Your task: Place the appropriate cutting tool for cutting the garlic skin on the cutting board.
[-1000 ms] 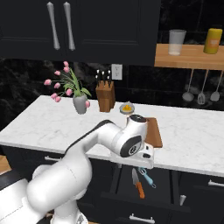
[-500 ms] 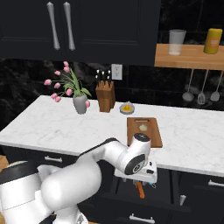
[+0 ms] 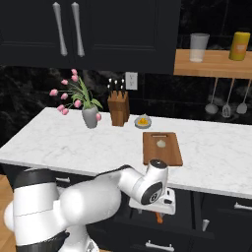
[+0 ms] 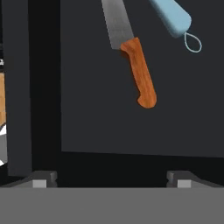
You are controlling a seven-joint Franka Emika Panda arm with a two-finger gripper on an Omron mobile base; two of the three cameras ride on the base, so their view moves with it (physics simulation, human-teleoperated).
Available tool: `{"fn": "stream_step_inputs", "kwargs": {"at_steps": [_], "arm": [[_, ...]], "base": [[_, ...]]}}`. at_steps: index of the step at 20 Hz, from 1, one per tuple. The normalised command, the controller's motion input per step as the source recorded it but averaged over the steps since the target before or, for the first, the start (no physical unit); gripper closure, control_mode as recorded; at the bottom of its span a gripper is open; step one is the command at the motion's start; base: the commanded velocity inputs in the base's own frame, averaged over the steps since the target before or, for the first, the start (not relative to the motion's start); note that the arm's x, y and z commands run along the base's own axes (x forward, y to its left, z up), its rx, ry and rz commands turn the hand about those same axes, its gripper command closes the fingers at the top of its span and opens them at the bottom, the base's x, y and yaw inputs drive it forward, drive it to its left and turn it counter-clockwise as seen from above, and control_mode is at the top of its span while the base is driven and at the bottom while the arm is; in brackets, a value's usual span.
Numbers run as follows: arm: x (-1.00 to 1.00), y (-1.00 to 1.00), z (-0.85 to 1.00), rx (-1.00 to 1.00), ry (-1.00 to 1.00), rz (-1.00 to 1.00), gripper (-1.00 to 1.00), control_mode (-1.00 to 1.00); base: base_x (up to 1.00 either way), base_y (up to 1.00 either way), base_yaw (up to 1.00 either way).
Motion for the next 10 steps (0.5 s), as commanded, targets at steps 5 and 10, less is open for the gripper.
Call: {"fn": "stream_step_inputs", "kwargs": {"at_steps": [5, 10], "arm": [[0.01, 0.00, -0.11, 0.01, 0.02, 0.00, -1.00, -1.00], [0.00, 0.00, -0.10, 0.02, 0.00, 0.00, -1.00, -1.00]], "base": [[0.00, 0.00, 0.00], [0.00, 0.00, 0.00]]}}
